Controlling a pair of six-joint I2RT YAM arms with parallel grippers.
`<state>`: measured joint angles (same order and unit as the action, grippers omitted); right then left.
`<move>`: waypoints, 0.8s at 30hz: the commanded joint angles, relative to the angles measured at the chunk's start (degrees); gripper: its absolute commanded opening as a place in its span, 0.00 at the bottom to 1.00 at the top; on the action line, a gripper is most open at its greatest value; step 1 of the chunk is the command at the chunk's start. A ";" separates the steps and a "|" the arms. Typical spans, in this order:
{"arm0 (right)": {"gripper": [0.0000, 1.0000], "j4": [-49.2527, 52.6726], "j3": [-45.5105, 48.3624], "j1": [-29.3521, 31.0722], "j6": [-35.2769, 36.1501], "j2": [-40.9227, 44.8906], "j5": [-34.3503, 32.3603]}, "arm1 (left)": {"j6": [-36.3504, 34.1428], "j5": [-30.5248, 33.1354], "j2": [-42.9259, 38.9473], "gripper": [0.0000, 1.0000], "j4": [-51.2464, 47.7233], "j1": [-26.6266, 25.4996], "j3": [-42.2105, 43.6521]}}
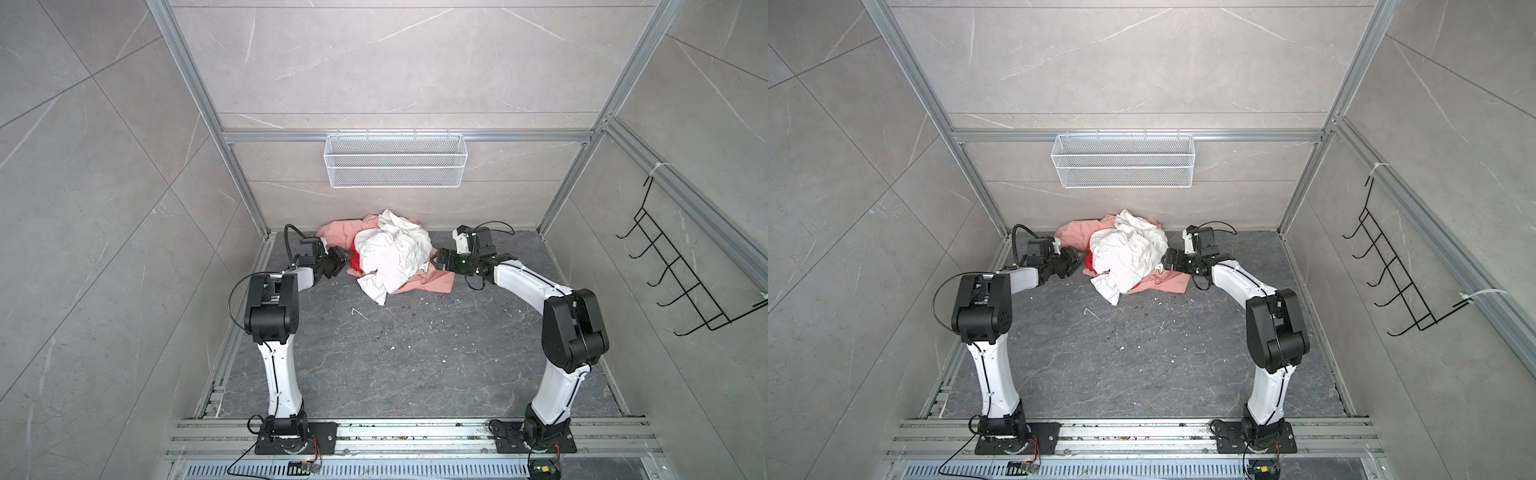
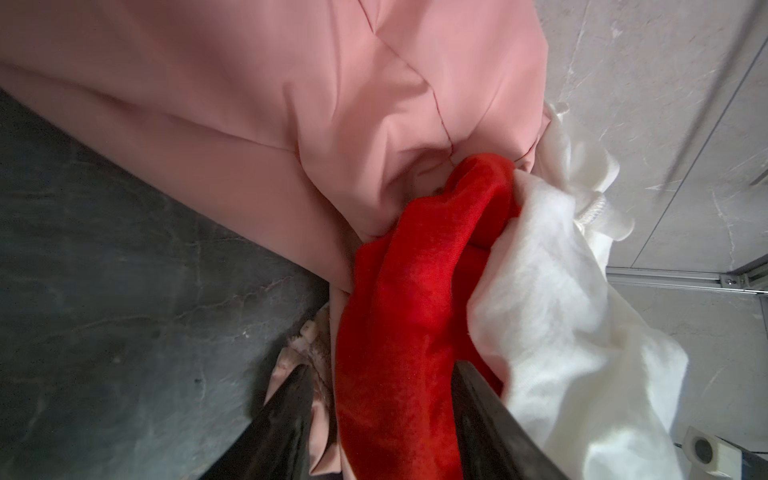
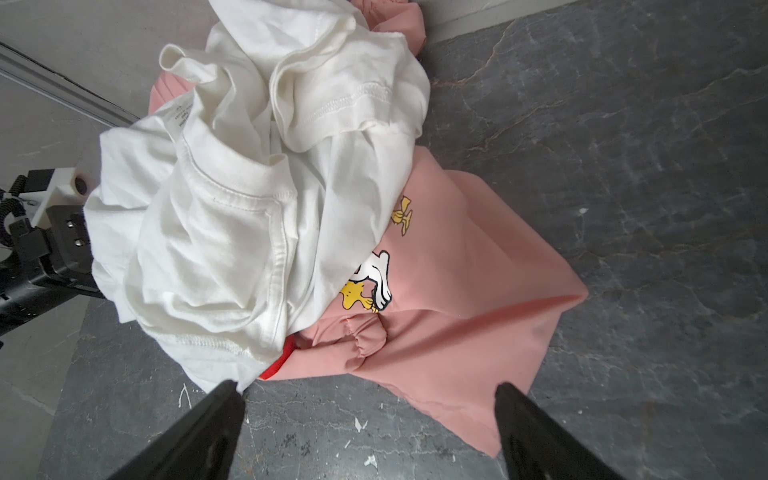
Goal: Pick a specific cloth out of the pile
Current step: 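Close the left gripper on the red fleece cloth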
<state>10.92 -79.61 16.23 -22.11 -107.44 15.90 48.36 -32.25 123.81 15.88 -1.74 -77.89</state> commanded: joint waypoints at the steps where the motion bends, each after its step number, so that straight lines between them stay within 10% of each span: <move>1: 0.96 0.34 -1.16 0.39 -0.81 -0.05 0.30 | 2.55 -3.17 1.30 0.50 4.79 0.02 -1.83; 24: 0.96 0.59 -0.02 0.39 -1.23 2.18 -1.87 | 4.27 -4.70 0.00 0.01 5.89 -0.09 -2.54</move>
<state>10.92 -79.61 16.23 -22.76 -107.35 14.83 52.29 -35.16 125.99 19.79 -1.74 -78.74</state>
